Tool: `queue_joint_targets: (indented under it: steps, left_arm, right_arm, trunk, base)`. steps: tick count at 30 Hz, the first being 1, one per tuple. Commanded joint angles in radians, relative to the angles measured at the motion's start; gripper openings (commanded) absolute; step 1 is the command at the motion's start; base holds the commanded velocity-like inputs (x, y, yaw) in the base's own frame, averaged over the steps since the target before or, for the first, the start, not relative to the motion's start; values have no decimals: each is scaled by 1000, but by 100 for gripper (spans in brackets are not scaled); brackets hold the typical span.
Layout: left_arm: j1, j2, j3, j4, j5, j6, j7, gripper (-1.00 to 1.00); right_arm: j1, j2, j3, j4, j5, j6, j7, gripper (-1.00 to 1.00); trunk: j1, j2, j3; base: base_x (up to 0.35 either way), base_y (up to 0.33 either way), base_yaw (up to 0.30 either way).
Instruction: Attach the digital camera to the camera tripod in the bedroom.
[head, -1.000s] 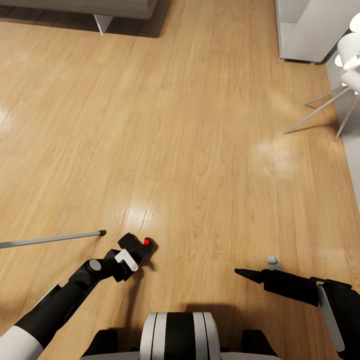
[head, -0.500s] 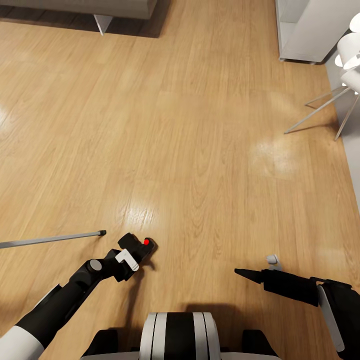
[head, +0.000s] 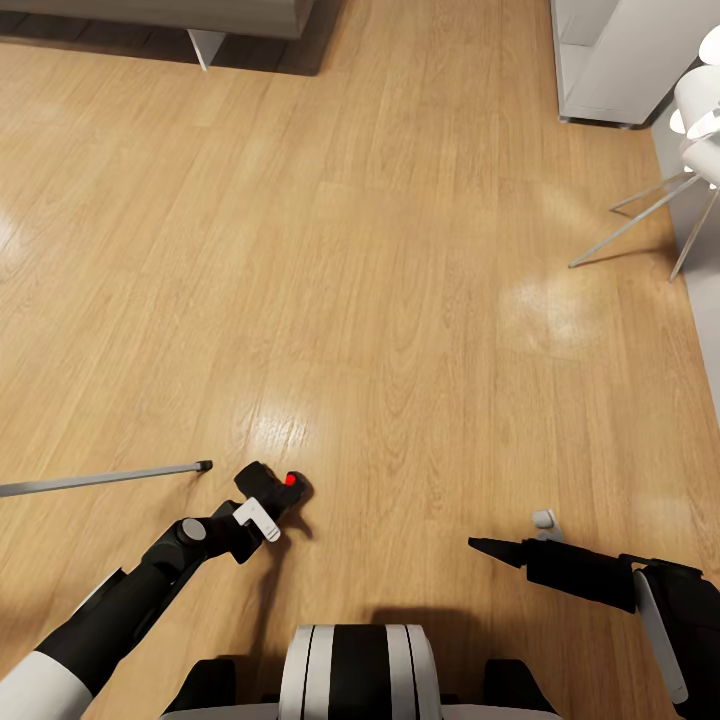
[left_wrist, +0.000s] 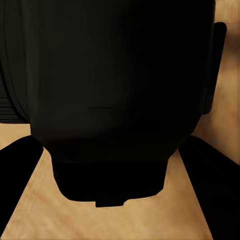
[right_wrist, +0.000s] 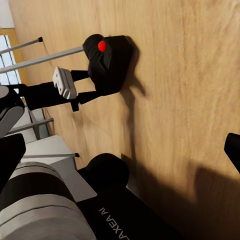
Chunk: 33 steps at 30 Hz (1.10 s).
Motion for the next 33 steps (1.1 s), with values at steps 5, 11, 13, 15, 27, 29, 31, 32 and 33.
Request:
queue_joint_targets:
  steps: [5, 11, 13, 15, 27, 29, 31, 32, 33]
  left_arm:
    - [-1, 0, 0, -2, -16, 0, -7, -100]
    - [-1, -1, -2, -9, -16, 1, -8, -100]
    - [-1, -1, -2, -33, -16, 6, -10, -100]
    - [-1, -1, -1, -116, -12, 38, -12, -100]
    - [-1, -379, 142, -326, -14, 444, -1, -100]
    - [-1, -408, 168, -326, -14, 444, 1, -100]
    - [-1, -427, 181, -326, -15, 444, 16, -100]
    - [-1, -432, 184, -326, -15, 444, 26, -100]
    - [-1, -447, 192, -326, -12, 443, 87, -100]
  right_arm:
    - [0, 0, 0, 0, -4, 7, 1, 100]
    - [0, 0, 0, 0, -4, 7, 3, 100]
    - [0, 0, 0, 0, -4, 7, 3, 100]
    - [0, 0, 0, 0, -4, 7, 3, 100]
    - [0, 1, -2, 0, -5, 7, 3, 100]
    - [0, 0, -2, 0, -5, 8, 4, 100]
    - [0, 0, -2, 0, -5, 8, 4, 100]
    - [0, -1, -2, 0, -5, 8, 4, 100]
    - [0, -1, -2, 0, -6, 8, 4, 100]
  trunk:
    - [0, 0, -1]
    - [0, 0, -1]
    - [0, 0, -1]
    - [0, 0, -1]
    - [0, 0, -1]
    - [0, 0, -1]
    - [0, 0, -1]
    - [0, 0, -1]
    - [0, 0, -1]
  base:
    - [0, 0, 0]
    - [0, 0, 0]
    - [0, 0, 0]
    - [0, 0, 0]
    - [0, 0, 0]
    - [0, 0, 0]
    - [0, 0, 0]
    - [0, 0, 0]
    - [0, 0, 0]
